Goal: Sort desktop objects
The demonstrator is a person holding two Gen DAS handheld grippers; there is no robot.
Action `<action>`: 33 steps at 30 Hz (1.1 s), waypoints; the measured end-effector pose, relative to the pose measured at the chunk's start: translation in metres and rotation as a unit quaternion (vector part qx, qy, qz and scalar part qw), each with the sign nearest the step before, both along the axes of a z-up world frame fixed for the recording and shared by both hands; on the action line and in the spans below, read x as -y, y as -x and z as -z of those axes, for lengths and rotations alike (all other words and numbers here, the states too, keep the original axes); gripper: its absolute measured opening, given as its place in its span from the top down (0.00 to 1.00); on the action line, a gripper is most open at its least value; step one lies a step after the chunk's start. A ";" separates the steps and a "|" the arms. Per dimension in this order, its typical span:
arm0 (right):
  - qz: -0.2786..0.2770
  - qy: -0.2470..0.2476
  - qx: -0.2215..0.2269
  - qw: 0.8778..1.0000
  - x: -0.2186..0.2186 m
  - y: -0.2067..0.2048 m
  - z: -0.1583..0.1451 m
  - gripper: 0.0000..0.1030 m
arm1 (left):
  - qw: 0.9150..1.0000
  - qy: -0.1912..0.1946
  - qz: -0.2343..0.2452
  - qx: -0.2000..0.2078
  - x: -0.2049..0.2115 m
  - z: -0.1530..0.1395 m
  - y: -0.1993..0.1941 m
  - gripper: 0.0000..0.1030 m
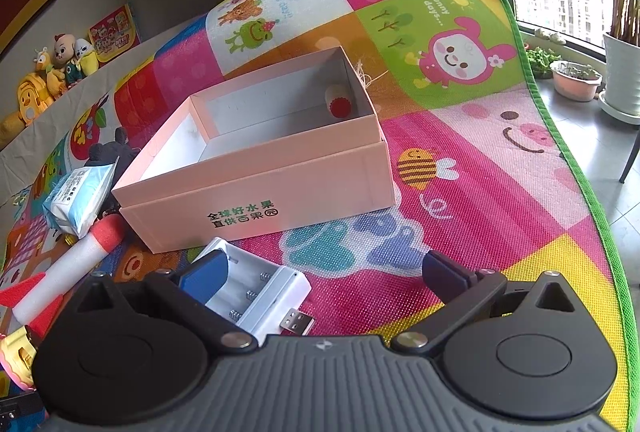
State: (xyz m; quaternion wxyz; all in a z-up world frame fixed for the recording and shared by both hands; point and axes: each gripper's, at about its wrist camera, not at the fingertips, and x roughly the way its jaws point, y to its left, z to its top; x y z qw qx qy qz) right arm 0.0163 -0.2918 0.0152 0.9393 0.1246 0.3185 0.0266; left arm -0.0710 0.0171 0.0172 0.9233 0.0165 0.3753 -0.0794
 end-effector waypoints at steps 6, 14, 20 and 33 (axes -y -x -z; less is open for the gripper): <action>0.000 0.000 0.000 1.000 0.000 0.000 0.000 0.00 | 1.000 -0.002 0.000 0.023 0.004 -0.012 -0.005 0.43; 0.000 -0.002 0.001 1.000 0.001 0.000 0.000 0.00 | 0.999 -0.039 0.003 0.020 0.011 -0.016 0.001 0.42; 0.000 -0.004 0.001 1.000 0.001 0.001 0.000 0.00 | 0.999 -0.020 -0.002 0.033 0.011 -0.017 0.001 0.42; -0.115 0.156 -0.018 0.981 -0.037 0.031 -0.005 0.00 | 0.997 0.036 -0.018 0.061 0.007 0.000 -0.005 0.07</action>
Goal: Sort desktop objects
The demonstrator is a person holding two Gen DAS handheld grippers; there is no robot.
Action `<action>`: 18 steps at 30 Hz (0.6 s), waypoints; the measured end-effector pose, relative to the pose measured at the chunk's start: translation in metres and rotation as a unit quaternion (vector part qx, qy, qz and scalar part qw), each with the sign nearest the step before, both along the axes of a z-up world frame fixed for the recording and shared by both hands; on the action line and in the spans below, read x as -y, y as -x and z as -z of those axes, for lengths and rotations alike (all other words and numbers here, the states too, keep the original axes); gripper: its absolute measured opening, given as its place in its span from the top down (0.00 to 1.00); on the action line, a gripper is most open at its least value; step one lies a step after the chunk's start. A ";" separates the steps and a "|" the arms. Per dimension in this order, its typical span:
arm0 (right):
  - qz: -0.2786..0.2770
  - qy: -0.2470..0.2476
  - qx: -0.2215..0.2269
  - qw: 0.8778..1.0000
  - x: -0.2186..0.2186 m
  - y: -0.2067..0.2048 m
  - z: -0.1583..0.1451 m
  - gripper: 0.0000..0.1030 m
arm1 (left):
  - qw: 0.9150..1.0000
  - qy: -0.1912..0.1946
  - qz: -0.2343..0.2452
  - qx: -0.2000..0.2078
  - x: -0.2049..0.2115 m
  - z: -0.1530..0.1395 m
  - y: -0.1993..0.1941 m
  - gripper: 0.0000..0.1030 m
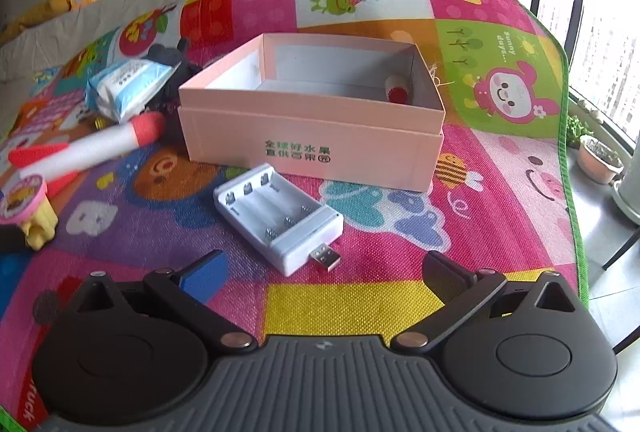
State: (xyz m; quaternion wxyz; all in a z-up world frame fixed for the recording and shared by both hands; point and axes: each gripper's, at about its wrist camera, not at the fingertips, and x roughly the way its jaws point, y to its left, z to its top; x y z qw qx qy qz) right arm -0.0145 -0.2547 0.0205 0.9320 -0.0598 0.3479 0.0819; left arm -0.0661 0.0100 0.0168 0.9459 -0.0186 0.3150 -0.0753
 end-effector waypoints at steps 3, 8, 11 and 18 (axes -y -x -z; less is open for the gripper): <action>0.021 0.039 0.004 0.999 0.004 -0.006 0.000 0.00 | 1.000 0.013 -0.009 -0.004 -0.003 0.009 -0.005 0.05; 0.117 0.150 0.080 0.978 0.011 -0.014 0.000 0.00 | 1.000 0.025 -0.008 -0.005 -0.006 0.014 -0.006 0.02; 0.073 0.042 0.039 0.996 0.023 -0.010 -0.008 0.00 | 1.000 0.026 -0.006 -0.003 -0.005 0.015 -0.006 0.01; 0.053 -0.059 -0.031 0.996 0.008 -0.038 0.003 0.00 | 1.000 0.023 -0.005 -0.002 -0.004 0.015 -0.006 0.00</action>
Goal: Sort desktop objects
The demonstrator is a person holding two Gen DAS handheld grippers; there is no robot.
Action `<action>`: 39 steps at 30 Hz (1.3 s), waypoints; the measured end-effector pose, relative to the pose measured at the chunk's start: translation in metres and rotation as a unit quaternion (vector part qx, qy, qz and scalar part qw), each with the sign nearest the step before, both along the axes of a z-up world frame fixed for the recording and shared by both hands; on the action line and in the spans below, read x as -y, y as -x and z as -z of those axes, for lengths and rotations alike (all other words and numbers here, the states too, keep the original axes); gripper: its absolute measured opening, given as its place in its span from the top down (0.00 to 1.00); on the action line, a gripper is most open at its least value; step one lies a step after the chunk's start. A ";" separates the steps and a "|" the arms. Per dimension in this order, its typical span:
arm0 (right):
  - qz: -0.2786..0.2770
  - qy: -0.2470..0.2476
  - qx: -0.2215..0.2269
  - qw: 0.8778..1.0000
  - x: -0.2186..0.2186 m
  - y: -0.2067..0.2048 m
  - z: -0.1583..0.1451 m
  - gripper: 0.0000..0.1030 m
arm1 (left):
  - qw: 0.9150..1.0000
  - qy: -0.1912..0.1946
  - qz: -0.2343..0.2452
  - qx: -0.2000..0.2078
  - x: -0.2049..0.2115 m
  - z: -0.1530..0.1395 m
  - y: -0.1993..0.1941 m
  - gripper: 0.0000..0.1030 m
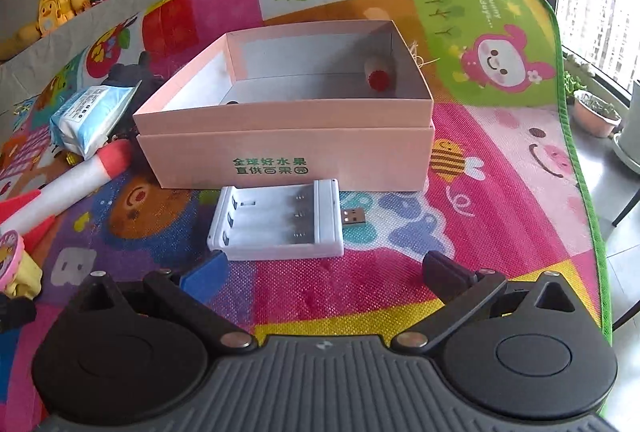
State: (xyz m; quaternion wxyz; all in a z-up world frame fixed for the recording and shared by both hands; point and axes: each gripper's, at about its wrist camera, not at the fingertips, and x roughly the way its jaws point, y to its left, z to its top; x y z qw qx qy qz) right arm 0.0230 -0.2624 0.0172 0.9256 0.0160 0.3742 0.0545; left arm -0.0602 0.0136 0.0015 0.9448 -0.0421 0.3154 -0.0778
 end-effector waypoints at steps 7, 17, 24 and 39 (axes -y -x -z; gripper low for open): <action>-0.032 0.017 0.000 0.999 -0.031 -0.023 0.002 0.00 | 1.000 -0.010 0.000 -0.003 0.003 0.001 0.000 0.00; -0.051 0.050 -0.003 0.997 -0.019 -0.002 0.002 0.00 | 1.000 -0.015 0.001 -0.004 0.004 0.001 0.000 0.00; 0.043 0.104 0.038 0.993 0.012 -0.001 -0.002 0.00 | 1.000 -0.028 0.001 -0.006 0.008 0.001 -0.001 0.00; 0.029 -0.009 0.001 1.000 -0.024 -0.040 0.003 0.00 | 1.000 -0.013 0.000 -0.001 0.004 0.002 0.000 0.00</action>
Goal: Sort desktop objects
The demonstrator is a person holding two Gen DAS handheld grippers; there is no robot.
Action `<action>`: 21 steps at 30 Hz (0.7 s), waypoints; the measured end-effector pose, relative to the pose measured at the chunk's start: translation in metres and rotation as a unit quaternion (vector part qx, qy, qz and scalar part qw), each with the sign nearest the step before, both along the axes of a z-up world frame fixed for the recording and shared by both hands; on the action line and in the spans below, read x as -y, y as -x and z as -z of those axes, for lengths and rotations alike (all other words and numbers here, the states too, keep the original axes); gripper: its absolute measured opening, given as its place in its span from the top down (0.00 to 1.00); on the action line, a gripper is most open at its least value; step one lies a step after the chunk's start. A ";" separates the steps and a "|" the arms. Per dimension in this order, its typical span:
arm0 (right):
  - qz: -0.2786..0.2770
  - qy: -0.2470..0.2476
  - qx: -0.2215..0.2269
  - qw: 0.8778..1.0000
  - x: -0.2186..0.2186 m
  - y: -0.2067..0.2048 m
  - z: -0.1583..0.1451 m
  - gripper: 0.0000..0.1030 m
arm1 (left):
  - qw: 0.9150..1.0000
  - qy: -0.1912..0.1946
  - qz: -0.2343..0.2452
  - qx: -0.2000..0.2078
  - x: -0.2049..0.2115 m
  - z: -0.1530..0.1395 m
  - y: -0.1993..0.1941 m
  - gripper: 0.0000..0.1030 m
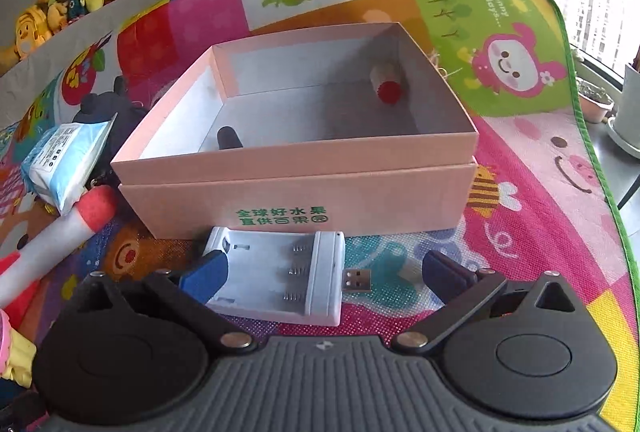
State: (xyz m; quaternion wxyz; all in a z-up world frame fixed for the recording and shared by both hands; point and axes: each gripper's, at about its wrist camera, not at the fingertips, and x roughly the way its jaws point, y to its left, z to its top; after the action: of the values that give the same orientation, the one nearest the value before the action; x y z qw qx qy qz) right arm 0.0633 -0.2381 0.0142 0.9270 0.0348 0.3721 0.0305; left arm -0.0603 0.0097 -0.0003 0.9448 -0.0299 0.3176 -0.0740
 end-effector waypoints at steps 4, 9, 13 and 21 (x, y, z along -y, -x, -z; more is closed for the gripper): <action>-0.006 0.016 0.007 1.000 -0.008 0.000 -0.001 0.00 | 1.000 0.001 0.000 0.001 -0.001 0.000 0.000 0.00; -0.012 -0.014 0.007 1.000 -0.001 0.017 -0.002 0.00 | 1.000 0.000 -0.002 0.001 0.000 0.000 0.001 0.00; -0.044 0.018 0.014 0.999 0.003 0.037 -0.002 0.00 | 1.000 -0.003 -0.002 0.000 0.000 0.000 0.000 0.00; -0.087 0.001 0.018 0.996 0.022 0.048 -0.009 0.00 | 1.000 -0.003 -0.002 0.000 0.000 0.000 0.000 0.00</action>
State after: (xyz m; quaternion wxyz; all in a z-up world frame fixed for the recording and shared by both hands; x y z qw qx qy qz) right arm 0.0149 -0.2600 0.0237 0.9275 0.0008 0.3571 0.1109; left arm -0.0606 0.0093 -0.0004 0.9452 -0.0275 0.3174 -0.0708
